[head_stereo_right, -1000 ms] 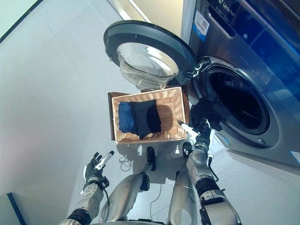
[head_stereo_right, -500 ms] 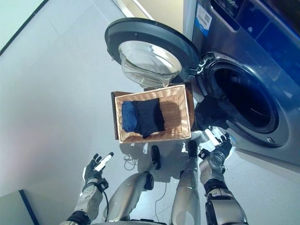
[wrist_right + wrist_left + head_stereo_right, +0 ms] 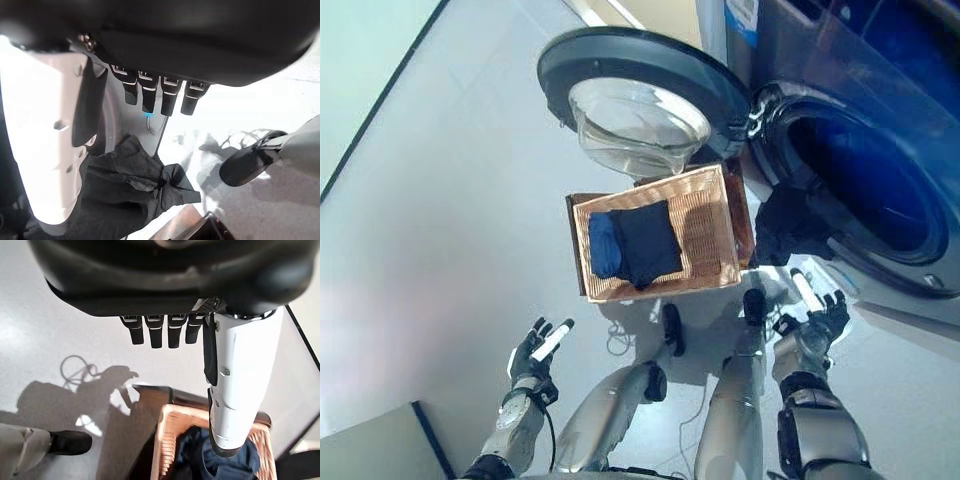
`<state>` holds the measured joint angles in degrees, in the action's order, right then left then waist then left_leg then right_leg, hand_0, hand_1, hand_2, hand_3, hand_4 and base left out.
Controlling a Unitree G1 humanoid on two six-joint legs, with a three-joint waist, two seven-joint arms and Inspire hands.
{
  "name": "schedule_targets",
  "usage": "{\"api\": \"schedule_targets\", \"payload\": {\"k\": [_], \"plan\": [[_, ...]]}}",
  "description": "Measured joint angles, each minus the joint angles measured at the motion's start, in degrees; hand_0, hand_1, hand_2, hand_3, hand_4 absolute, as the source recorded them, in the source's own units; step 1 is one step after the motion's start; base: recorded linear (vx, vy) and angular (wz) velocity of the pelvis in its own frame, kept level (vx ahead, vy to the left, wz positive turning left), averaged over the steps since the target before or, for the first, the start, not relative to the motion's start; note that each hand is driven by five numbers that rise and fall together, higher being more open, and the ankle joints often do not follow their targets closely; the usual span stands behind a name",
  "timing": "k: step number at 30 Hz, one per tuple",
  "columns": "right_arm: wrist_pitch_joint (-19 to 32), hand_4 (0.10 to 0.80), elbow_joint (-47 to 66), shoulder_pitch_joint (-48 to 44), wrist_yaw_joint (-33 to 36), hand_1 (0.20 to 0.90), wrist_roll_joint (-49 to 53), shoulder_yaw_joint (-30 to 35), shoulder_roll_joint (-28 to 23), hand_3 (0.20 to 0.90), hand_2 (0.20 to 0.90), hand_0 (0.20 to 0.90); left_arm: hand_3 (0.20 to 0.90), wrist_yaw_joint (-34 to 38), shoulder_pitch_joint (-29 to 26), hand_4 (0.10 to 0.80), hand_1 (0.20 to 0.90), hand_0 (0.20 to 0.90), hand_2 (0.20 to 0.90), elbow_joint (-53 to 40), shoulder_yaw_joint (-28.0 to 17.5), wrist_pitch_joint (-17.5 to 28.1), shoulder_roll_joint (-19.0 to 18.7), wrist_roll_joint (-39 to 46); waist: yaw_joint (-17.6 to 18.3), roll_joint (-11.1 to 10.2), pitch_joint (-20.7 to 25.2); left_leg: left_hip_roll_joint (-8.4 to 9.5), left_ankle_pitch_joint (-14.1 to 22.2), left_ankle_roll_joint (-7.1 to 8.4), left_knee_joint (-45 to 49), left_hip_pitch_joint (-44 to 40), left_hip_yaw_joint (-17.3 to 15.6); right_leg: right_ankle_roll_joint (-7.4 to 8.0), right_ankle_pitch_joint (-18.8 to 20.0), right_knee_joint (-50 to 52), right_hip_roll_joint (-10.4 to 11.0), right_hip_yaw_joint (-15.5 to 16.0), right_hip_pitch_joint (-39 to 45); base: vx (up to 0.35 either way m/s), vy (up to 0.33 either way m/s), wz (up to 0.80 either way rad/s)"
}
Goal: Pick up the clothes and place them into the washing machine
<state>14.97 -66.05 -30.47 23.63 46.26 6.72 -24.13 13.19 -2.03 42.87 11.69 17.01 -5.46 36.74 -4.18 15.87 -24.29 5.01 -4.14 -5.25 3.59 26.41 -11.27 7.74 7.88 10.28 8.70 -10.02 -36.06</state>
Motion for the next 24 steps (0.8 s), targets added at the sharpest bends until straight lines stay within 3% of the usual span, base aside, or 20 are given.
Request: {"api": "schedule_targets", "payload": {"k": [3,10,24], "plan": [[-0.1,0.8,-0.5,-2.9,-0.1,0.9,-0.1,-0.5,-1.4,0.9,0.9,0.9,0.9,-0.8,0.5,0.8,0.9,0.9,0.9,-2.0,1.0,0.0,0.2,0.0,-0.2,1.0,-0.8,-0.05,-0.2,0.18,0.1,1.0,0.0,-0.16,-0.6,1.4,-0.2,-0.2,-1.7,-0.048,-0.033,0.01],[-1.3,0.8,-1.1,-8.2,-0.1,0.9,-0.8,-1.9,-3.4,0.9,0.9,0.9,0.9,-2.0,0.6,0.8,0.9,0.9,0.9,-5.2,3.1,0.2,-0.2,0.3,-1.7,0.3,-1.3,-0.05,-0.6,0.46,1.6,4.6,0.2,-0.89,-3.9,8.8,-0.5,-0.4,-7.8,-0.043,-0.04,0.11],[-1.3,0.8,-1.2,-18.0,-1.2,0.9,0.7,-3.5,-7.0,0.9,0.9,0.9,0.9,-2.0,0.6,0.8,0.9,0.9,0.9,-8.4,5.0,0.2,-1.0,2.5,-3.1,-0.6,-1.9,-0.06,-0.9,1.34,4.8,11.7,0.1,-1.95,-6.0,16.1,-1.0,-1.5,-16.9,-0.017,-0.029,0.07]]}}
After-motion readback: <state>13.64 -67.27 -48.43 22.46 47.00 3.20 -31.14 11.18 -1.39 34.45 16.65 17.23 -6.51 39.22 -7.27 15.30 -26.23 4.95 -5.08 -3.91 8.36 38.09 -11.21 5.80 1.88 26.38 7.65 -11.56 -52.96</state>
